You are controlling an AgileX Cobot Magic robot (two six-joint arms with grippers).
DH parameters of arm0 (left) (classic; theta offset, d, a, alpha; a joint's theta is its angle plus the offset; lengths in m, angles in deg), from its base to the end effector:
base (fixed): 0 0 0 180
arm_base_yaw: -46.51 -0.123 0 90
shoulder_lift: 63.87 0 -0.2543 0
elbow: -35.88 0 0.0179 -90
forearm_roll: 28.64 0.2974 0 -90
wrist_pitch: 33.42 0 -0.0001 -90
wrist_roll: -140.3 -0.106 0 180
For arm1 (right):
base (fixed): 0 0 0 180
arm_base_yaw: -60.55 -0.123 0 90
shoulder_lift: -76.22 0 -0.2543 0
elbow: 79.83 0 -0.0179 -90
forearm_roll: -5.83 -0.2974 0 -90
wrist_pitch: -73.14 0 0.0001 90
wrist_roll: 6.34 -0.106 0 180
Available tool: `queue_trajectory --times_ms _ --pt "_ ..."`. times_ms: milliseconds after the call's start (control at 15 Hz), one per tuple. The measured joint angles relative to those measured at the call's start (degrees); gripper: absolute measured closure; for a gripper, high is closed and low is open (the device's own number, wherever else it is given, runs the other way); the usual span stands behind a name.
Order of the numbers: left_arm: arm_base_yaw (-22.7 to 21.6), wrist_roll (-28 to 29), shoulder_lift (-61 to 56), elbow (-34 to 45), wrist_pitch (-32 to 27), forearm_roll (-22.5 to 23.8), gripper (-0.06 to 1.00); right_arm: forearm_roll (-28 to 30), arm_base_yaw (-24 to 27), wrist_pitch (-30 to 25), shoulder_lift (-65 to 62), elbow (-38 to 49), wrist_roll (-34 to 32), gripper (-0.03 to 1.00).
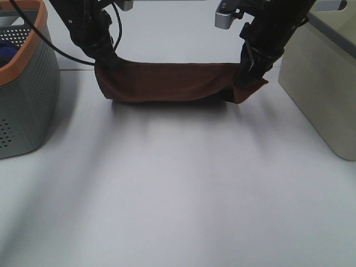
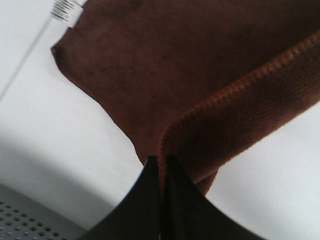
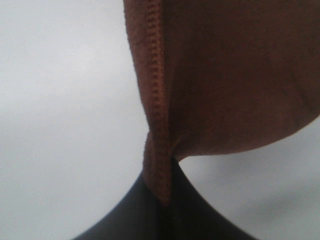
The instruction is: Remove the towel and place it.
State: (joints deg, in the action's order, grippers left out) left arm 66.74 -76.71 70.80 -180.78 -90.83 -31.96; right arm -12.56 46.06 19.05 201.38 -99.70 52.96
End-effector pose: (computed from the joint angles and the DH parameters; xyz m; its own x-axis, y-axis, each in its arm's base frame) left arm 0.4859 -0.1846 0.1838 -0.4866 0.7932 -0.3660 0.7897 0.5786 0.2041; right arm 0.4545 0.1454 0.1747 -0.3475 -0.8350 -0.4267 -0.8925 0.4341 -0.1226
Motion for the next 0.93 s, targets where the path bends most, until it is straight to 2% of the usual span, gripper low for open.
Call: queue_trajectory --times_ms 133,400,467,533,600,933 --pt "0.00 -3.50 1.09 1.66 -4.24 -1.72 0.94 -0.46 0.00 -5.16 0.00 0.69 -2.23 0.97" --pt "0.00 -10.89 1.43 5.56 -10.77 -2.29 0.94 -2.52 0.00 -7.16 2.01 7.62 -5.56 0.97" --pt "0.00 -11.80 1.43 5.90 -11.17 -2.46 0.94 -2.86 0.00 -7.51 2.29 8.42 -5.56 0.97" --pt "0.00 -15.76 1.43 7.73 -11.92 -3.95 0.94 -3.27 -0.06 -7.85 2.46 11.00 -5.67 0.97" --pt "0.00 -17.13 1.43 8.88 -11.92 -4.58 0.94 -3.67 -0.17 -7.91 2.46 11.23 -6.07 0.97" --pt "0.00 -18.33 1.43 14.38 -12.09 -4.98 0.94 -6.93 -0.17 -7.91 2.46 11.29 -6.99 0.97"
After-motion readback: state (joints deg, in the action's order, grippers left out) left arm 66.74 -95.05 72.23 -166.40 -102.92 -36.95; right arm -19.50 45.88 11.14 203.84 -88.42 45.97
